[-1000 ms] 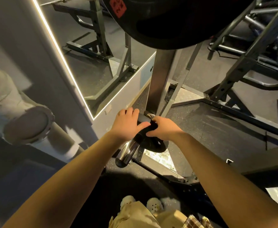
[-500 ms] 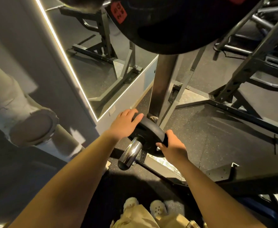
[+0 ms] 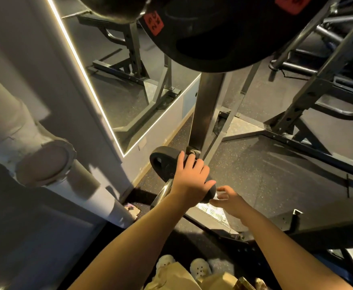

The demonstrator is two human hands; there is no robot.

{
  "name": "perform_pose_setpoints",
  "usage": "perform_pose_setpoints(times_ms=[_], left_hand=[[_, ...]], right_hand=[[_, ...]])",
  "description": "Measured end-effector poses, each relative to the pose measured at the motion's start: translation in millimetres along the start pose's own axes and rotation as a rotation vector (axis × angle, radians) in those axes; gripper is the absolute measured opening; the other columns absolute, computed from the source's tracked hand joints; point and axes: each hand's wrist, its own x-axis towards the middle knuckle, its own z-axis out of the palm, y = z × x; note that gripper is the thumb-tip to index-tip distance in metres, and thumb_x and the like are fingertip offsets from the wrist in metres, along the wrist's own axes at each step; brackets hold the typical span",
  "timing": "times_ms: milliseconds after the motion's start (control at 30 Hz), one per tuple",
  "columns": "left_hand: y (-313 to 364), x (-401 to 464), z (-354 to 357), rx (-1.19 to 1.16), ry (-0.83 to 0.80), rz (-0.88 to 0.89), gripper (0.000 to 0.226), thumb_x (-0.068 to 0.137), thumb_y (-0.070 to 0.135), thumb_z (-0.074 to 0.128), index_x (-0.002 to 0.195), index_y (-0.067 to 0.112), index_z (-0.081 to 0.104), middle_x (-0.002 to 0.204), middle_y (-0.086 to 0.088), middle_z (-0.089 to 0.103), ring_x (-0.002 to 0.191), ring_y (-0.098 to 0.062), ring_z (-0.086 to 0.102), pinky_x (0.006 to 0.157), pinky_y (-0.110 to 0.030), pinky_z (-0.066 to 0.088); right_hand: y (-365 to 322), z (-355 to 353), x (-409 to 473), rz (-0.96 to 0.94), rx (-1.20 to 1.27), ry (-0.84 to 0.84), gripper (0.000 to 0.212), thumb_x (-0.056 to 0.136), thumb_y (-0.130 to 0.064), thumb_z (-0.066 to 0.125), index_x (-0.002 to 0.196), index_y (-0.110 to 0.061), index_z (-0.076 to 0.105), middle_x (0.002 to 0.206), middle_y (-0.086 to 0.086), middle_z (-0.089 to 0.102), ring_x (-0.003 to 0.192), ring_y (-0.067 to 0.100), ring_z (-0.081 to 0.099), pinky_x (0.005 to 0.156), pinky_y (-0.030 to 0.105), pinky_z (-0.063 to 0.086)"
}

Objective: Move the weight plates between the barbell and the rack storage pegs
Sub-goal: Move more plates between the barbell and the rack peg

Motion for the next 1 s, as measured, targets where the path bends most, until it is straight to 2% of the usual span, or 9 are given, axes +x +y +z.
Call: perform_pose_setpoints(times_ms=[100, 167, 233, 333, 500, 633, 800, 900, 1000], left_hand=[[0, -3, 6, -0.024, -0.040, 0.031, 0.051, 0.094, 0.052, 0.042, 0.093, 0.008, 0.068, 0.098, -0.012, 0.069, 0.100, -0.031, 0.061, 0.107, -0.054, 0.033], [-5, -3, 9, -0.044, 0.007, 0.042, 0.053, 0.092, 0.056, 0.045, 0.095, 0.009, 0.069, 0.099, -0.011, 0.069, 0.101, -0.030, 0.061, 0.107, -0.053, 0.034], [-6, -4, 8, -0.043, 0.047, 0.023, 0.054, 0.091, 0.058, 0.045, 0.096, 0.011, 0.070, 0.100, -0.011, 0.070, 0.103, -0.030, 0.062, 0.106, -0.055, 0.034], [-1, -4, 4, -0.019, 0.069, -0.043, 0.050, 0.091, 0.056, 0.045, 0.091, 0.012, 0.070, 0.097, -0.010, 0.070, 0.103, -0.029, 0.062, 0.104, -0.062, 0.031], [1, -4, 4, -0.031, 0.065, -0.131, 0.041, 0.090, 0.047, 0.047, 0.088, 0.012, 0.068, 0.096, -0.012, 0.067, 0.103, -0.031, 0.060, 0.101, -0.066, 0.027], [-6, -4, 6, -0.024, 0.092, -0.098, 0.043, 0.093, 0.047, 0.043, 0.092, 0.012, 0.069, 0.098, -0.012, 0.067, 0.103, -0.031, 0.059, 0.103, -0.066, 0.025], [-23, -3, 12, -0.045, 0.049, -0.029, 0.048, 0.096, 0.051, 0.037, 0.097, 0.015, 0.069, 0.101, -0.009, 0.067, 0.104, -0.028, 0.059, 0.099, -0.065, 0.030], [-33, 0, 1, -0.124, -0.105, -0.115, 0.049, 0.094, 0.055, 0.032, 0.104, 0.022, 0.067, 0.111, -0.003, 0.064, 0.112, -0.024, 0.055, 0.103, -0.063, 0.028], [-50, 5, -10, -0.251, -0.227, -0.264, 0.047, 0.090, 0.062, 0.030, 0.113, 0.032, 0.057, 0.121, 0.007, 0.053, 0.121, -0.016, 0.043, 0.111, -0.053, 0.020]], right_hand=[[-5, 9, 0, -0.086, -0.242, 0.001, 0.048, 0.083, -0.020, 0.073, 0.124, -0.013, 0.048, 0.120, 0.007, 0.055, 0.102, 0.020, 0.053, 0.084, 0.031, 0.044], [-4, 13, -1, -0.116, -0.394, 0.031, 0.051, 0.084, -0.025, 0.071, 0.127, -0.016, 0.045, 0.119, 0.005, 0.057, 0.102, 0.022, 0.055, 0.085, 0.032, 0.045], [-2, 13, -3, -0.113, -0.430, 0.040, 0.057, 0.085, -0.027, 0.070, 0.134, -0.020, 0.041, 0.121, 0.005, 0.057, 0.103, 0.023, 0.056, 0.084, 0.032, 0.045], [-2, 5, -6, -0.117, -0.496, 0.000, 0.064, 0.087, -0.027, 0.068, 0.141, -0.023, 0.035, 0.128, 0.007, 0.054, 0.108, 0.023, 0.055, 0.087, 0.031, 0.044], [-19, -9, 0, -0.129, -0.781, -0.012, 0.064, 0.085, -0.039, 0.067, 0.140, -0.025, 0.038, 0.134, 0.005, 0.050, 0.118, 0.023, 0.051, 0.094, 0.033, 0.044], [-15, -11, -7, -0.104, -0.685, -0.037, 0.065, 0.087, -0.035, 0.066, 0.143, -0.025, 0.035, 0.139, 0.004, 0.047, 0.119, 0.022, 0.050, 0.088, 0.028, 0.042], [4, -15, -14, -0.059, -0.700, -0.018, 0.073, 0.086, -0.035, 0.068, 0.147, -0.023, 0.028, 0.150, 0.006, 0.037, 0.130, 0.025, 0.044, 0.098, 0.032, 0.040], [-3, -17, -16, -0.070, -0.627, 0.000, 0.073, 0.086, -0.035, 0.068, 0.146, -0.022, 0.029, 0.149, 0.006, 0.038, 0.127, 0.025, 0.046, 0.092, 0.030, 0.041], [-11, -16, -16, -0.077, -0.574, 0.011, 0.072, 0.086, -0.033, 0.068, 0.146, -0.021, 0.029, 0.146, 0.005, 0.042, 0.122, 0.024, 0.051, 0.087, 0.029, 0.043]])
